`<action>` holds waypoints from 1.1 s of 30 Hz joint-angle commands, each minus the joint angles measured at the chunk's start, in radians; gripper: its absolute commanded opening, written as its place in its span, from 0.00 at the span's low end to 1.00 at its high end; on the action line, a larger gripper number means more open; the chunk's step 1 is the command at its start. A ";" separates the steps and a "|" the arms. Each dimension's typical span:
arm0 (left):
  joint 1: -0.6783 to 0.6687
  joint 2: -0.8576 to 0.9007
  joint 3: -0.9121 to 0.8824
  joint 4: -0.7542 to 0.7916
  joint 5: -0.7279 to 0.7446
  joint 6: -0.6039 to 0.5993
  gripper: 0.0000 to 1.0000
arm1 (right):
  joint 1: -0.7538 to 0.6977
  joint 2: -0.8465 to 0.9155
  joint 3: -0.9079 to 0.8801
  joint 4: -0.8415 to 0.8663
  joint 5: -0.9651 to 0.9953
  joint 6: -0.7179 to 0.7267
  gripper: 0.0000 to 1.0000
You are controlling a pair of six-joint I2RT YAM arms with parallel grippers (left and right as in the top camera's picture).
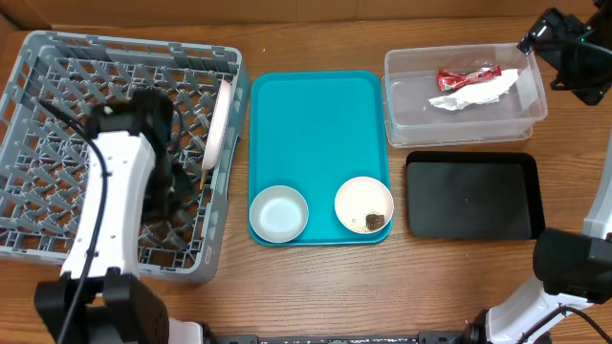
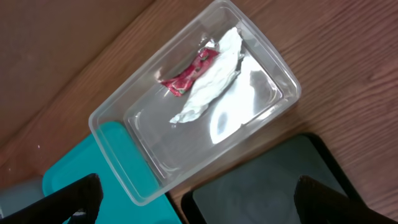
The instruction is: Sort waste into correct bins and load items into the dishwasher
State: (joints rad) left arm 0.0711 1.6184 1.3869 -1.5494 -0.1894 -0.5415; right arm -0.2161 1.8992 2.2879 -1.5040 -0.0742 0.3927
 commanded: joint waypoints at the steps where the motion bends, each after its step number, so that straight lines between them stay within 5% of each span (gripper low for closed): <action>1: 0.000 -0.005 -0.162 0.069 0.066 -0.050 0.04 | -0.002 -0.005 0.015 0.006 0.002 0.004 1.00; 16: 0.000 -0.005 -0.277 0.232 0.175 -0.031 0.04 | -0.002 -0.005 0.015 0.006 0.002 0.004 1.00; 23: -0.040 -0.005 -0.277 0.293 0.338 -0.024 0.05 | -0.002 -0.005 0.015 0.006 0.002 0.004 1.00; 33: -0.045 -0.005 -0.273 0.291 0.311 0.005 0.04 | -0.002 -0.005 0.015 0.006 0.002 0.004 1.00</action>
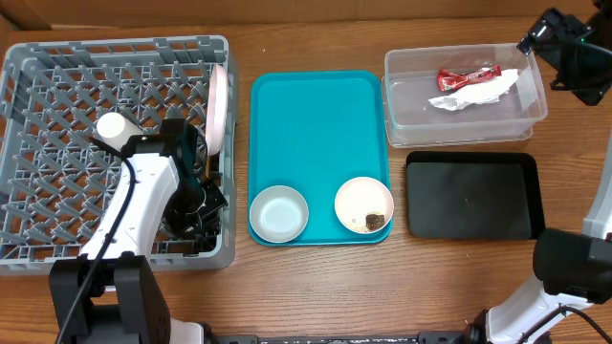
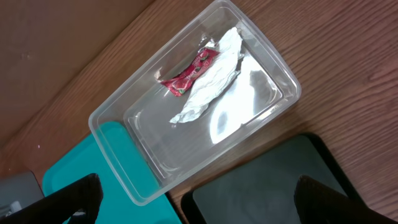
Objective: Sort waste into correct bins and load items into the dishwasher
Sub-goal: 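Reach the left gripper to the empty white bowl and grip its rim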
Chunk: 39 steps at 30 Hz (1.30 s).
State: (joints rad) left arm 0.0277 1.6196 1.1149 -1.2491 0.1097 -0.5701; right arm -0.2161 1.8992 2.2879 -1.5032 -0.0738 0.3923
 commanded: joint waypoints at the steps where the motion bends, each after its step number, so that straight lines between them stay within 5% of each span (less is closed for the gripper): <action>1: -0.002 -0.006 0.009 -0.024 0.011 0.047 0.04 | -0.002 -0.005 0.015 0.005 0.002 0.005 1.00; 10: -0.002 -0.006 0.400 -0.280 -0.105 0.077 0.29 | -0.002 -0.005 0.015 0.005 0.002 0.005 1.00; 13: -0.002 -0.006 0.607 -0.379 -0.117 0.108 0.56 | -0.002 -0.005 0.015 0.005 0.002 0.005 1.00; 15: -0.004 -0.008 0.734 -0.426 -0.092 0.126 0.93 | -0.002 -0.005 0.015 0.005 0.002 0.005 1.00; 16: -0.009 -0.012 0.772 -0.431 -0.054 0.147 1.00 | -0.002 -0.005 0.015 0.005 0.002 0.005 1.00; 20: -0.138 -0.038 0.824 -0.375 0.291 0.310 0.90 | -0.002 -0.005 0.015 0.005 0.002 0.005 1.00; 23: -0.312 -0.038 0.766 -0.360 0.207 0.284 0.80 | -0.002 -0.005 0.015 0.005 0.002 0.005 1.00; 28: -0.576 -0.029 0.460 -0.128 0.032 0.040 0.70 | -0.002 -0.005 0.015 0.005 0.002 0.005 1.00; 35: -0.603 0.049 0.176 0.149 -0.016 -0.036 0.57 | -0.002 -0.005 0.015 0.005 0.002 0.005 1.00; 39: -0.638 0.111 0.109 0.227 -0.025 -0.036 0.59 | -0.002 -0.005 0.015 0.005 0.002 0.005 1.00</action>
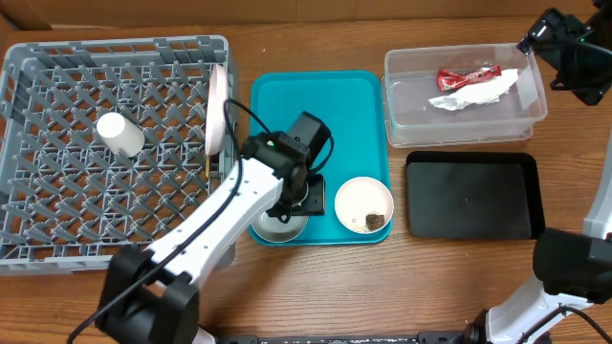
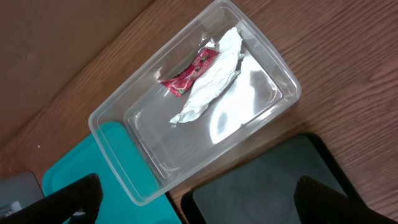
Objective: Sort waste into correct bins and load items into the dishwasher
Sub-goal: 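Reach the left gripper to the empty white bowl and grip its rim, then lift the white bowl and carry it left to the rack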
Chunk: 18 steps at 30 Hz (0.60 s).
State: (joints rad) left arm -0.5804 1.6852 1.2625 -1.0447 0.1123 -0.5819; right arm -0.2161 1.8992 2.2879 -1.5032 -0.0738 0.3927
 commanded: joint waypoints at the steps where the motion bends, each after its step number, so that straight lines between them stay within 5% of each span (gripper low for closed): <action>1: -0.039 0.060 -0.042 0.023 -0.043 -0.028 0.59 | -0.002 -0.005 0.015 0.005 0.002 0.004 1.00; 7: -0.092 0.175 -0.043 0.026 -0.100 -0.047 0.57 | -0.002 -0.005 0.015 0.005 0.002 0.004 1.00; 14: -0.092 0.186 -0.018 0.015 -0.100 -0.042 0.04 | -0.002 -0.005 0.015 0.005 0.002 0.004 1.00; 18: -0.091 0.186 0.101 -0.084 -0.101 -0.013 0.04 | -0.002 -0.005 0.015 0.005 0.002 0.004 1.00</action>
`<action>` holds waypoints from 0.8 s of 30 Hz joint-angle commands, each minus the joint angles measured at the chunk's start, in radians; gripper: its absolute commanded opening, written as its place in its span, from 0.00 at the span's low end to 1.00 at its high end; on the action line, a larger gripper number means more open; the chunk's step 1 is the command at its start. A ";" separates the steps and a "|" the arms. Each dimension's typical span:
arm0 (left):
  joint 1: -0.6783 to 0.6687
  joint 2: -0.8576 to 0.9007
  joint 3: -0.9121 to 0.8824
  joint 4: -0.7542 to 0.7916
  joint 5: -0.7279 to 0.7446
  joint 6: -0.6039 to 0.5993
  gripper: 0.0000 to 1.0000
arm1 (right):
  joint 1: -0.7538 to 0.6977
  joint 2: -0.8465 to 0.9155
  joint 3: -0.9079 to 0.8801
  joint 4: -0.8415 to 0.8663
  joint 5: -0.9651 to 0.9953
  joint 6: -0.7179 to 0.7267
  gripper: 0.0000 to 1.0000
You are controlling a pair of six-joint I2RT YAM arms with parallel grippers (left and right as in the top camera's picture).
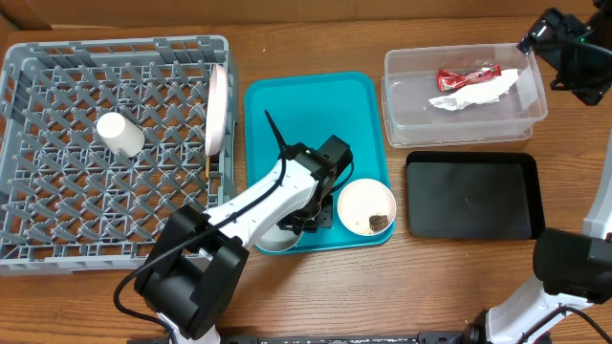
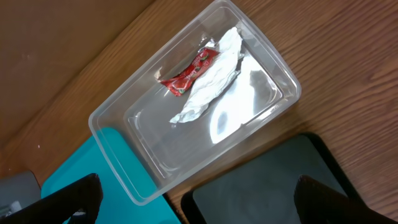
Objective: Sort waste into correct bins and load items into the dishwasher
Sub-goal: 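Lift the white bowl and carry it left to the rack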
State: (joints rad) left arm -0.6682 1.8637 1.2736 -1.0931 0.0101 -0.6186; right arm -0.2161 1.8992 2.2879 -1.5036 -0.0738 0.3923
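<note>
A teal tray (image 1: 306,105) holds a white bowl (image 1: 271,237), half hidden under my left arm, and a second bowl (image 1: 368,201) with a brown food scrap (image 1: 376,222). My left gripper (image 1: 318,212) sits low between the two bowls, at the scrap bowl's left rim; its jaws are hidden. The grey dish rack (image 1: 57,191) holds a white cup (image 1: 120,134) on its side and an upright pink plate (image 1: 217,105). The clear bin (image 2: 261,93) holds a red wrapper (image 2: 186,74) and a white napkin (image 2: 211,78). My right gripper (image 2: 199,196) hangs open high above it, holding nothing.
A black bin (image 1: 469,196) lies in front of the clear bin, right of the tray. The right arm (image 1: 564,48) stays at the far right corner. Bare wooden table (image 1: 449,277) runs along the front edge.
My left gripper has moved right, from over the white bowl to the gap beside the scrap bowl. The teal tray now sits slightly further left. The right arm has not moved.
My left arm was first over the dish rack, which stood askew. Then the rack stood square with a white cup lying in it and the arm near its front right. After that the arm was over the white bowl on the tray, and now it is between the bowls.
</note>
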 commanded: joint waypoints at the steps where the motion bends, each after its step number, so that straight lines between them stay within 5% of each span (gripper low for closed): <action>1: -0.003 0.008 0.133 -0.067 0.002 0.034 0.04 | -0.002 -0.005 0.015 0.006 0.002 0.005 1.00; 6: 0.037 0.008 0.463 -0.269 0.001 0.084 0.04 | -0.002 -0.005 0.015 0.006 0.002 0.005 1.00; 12: 0.268 0.006 0.929 -0.374 0.131 0.260 0.04 | -0.002 -0.005 0.015 0.006 0.002 0.005 1.00; 15: 0.463 0.006 1.077 -0.228 0.348 0.312 0.04 | -0.002 -0.005 0.015 0.006 0.002 0.005 1.00; 17: 0.653 0.011 1.089 0.034 0.600 0.312 0.04 | -0.002 -0.005 0.015 0.006 0.002 0.005 1.00; 24: 0.903 0.148 1.059 0.373 0.619 0.134 0.04 | -0.002 -0.005 0.015 0.006 0.002 0.005 1.00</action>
State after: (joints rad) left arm 0.1844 1.9129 2.3421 -0.7567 0.5610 -0.3931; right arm -0.2161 1.8992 2.2879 -1.5021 -0.0742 0.3923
